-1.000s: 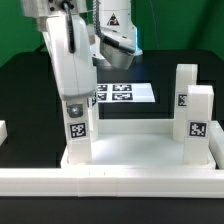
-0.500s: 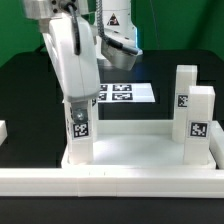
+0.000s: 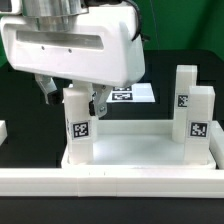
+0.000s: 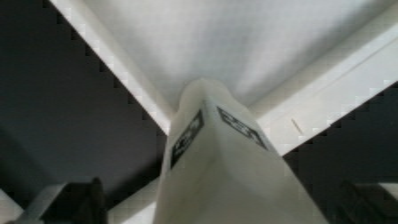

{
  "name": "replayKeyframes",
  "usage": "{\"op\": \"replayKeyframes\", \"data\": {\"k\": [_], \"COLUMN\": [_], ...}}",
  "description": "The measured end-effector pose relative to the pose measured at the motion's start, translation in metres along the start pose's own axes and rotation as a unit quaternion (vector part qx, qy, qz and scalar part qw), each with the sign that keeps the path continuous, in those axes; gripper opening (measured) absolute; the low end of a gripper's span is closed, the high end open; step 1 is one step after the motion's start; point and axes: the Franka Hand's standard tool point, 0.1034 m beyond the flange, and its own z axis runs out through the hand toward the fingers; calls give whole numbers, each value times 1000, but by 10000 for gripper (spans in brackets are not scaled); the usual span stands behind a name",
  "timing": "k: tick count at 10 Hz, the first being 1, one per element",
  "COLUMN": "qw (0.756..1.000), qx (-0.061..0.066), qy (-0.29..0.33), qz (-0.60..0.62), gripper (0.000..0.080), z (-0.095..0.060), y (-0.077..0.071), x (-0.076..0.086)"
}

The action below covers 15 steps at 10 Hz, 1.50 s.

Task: Assemble desk

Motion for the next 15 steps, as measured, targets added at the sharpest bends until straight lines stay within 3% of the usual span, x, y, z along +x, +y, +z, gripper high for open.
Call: {"op": "replayKeyframes", "data": {"k": [4, 9, 11, 12, 13, 15], "qw": [975, 935, 936, 936, 941, 951], "qx": [-5, -12, -12, -12, -12, -11], "qy": [5, 7, 7, 7, 7, 7], "qz": [-221, -356, -353, -352, -339, -307], "gripper": [649, 649, 405, 405, 287, 287], "z": [-1, -1, -1, -1, -1, -1], "y": [-4, -3, -2, -2, -2, -2], "x": [-1, 0, 0, 0, 0, 0]}}
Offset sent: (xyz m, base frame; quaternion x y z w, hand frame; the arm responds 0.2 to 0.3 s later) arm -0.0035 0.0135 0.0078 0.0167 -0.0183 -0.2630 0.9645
